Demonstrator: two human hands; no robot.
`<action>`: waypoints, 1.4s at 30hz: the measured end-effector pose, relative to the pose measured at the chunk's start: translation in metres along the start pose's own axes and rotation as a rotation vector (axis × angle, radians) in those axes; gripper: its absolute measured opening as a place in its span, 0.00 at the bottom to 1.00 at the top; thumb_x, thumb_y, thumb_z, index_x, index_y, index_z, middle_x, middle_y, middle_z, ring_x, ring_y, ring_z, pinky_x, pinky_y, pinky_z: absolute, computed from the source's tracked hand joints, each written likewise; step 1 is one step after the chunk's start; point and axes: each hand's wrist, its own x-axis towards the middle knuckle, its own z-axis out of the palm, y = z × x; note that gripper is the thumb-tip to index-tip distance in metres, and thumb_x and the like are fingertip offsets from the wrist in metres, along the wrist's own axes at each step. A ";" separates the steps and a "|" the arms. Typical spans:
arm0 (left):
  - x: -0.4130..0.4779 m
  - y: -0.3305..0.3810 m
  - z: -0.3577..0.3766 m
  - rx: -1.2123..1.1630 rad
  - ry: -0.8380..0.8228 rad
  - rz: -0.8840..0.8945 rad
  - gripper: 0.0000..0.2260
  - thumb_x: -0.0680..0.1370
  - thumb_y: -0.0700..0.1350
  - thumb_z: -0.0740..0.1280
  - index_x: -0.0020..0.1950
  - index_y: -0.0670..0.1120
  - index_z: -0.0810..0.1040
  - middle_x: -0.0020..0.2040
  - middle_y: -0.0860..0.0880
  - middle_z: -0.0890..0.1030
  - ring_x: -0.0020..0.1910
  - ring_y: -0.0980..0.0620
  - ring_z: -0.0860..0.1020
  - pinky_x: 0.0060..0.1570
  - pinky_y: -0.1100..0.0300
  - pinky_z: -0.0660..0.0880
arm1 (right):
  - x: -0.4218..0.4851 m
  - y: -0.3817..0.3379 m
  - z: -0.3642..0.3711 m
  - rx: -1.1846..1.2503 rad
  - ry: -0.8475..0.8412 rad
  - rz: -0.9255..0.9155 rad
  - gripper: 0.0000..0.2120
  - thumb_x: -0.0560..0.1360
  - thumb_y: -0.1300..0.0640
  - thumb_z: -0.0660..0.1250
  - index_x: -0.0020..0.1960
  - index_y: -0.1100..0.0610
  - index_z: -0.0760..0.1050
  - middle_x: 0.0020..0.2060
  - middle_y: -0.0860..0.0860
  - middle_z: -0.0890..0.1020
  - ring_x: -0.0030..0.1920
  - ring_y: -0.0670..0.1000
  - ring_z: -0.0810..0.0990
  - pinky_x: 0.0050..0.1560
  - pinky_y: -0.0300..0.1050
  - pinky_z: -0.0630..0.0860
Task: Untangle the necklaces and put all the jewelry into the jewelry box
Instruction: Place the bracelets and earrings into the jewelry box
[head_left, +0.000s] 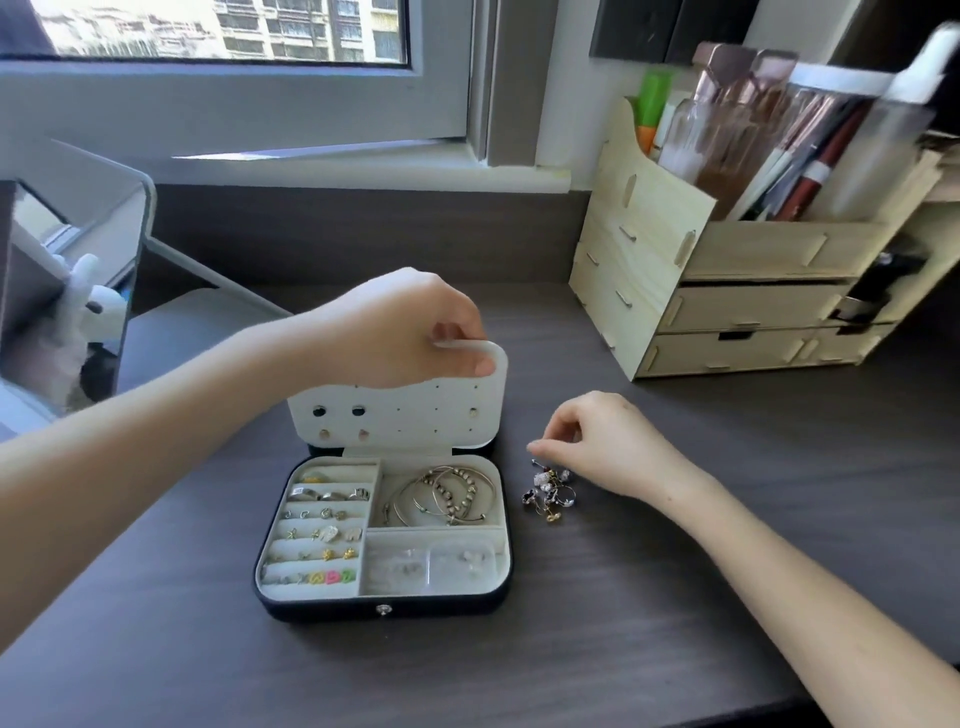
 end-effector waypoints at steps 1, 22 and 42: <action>0.001 0.000 0.001 0.005 0.017 0.000 0.12 0.74 0.56 0.67 0.46 0.49 0.82 0.40 0.55 0.81 0.41 0.56 0.78 0.44 0.57 0.76 | 0.003 -0.003 0.000 -0.026 -0.038 0.014 0.10 0.72 0.48 0.71 0.38 0.55 0.81 0.34 0.47 0.82 0.38 0.43 0.76 0.38 0.39 0.69; 0.009 -0.016 0.012 -0.441 0.218 -0.002 0.04 0.74 0.48 0.71 0.48 0.53 0.80 0.44 0.53 0.81 0.42 0.55 0.77 0.43 0.61 0.74 | 0.007 -0.058 -0.025 1.399 0.052 -0.047 0.07 0.66 0.58 0.69 0.41 0.61 0.75 0.27 0.50 0.80 0.26 0.44 0.75 0.30 0.35 0.73; -0.010 -0.010 0.017 -0.483 0.369 0.161 0.07 0.73 0.50 0.65 0.41 0.48 0.79 0.42 0.52 0.79 0.40 0.51 0.77 0.42 0.53 0.75 | 0.002 -0.071 -0.023 1.267 0.034 0.076 0.25 0.80 0.44 0.54 0.34 0.61 0.71 0.22 0.56 0.76 0.19 0.49 0.68 0.20 0.36 0.60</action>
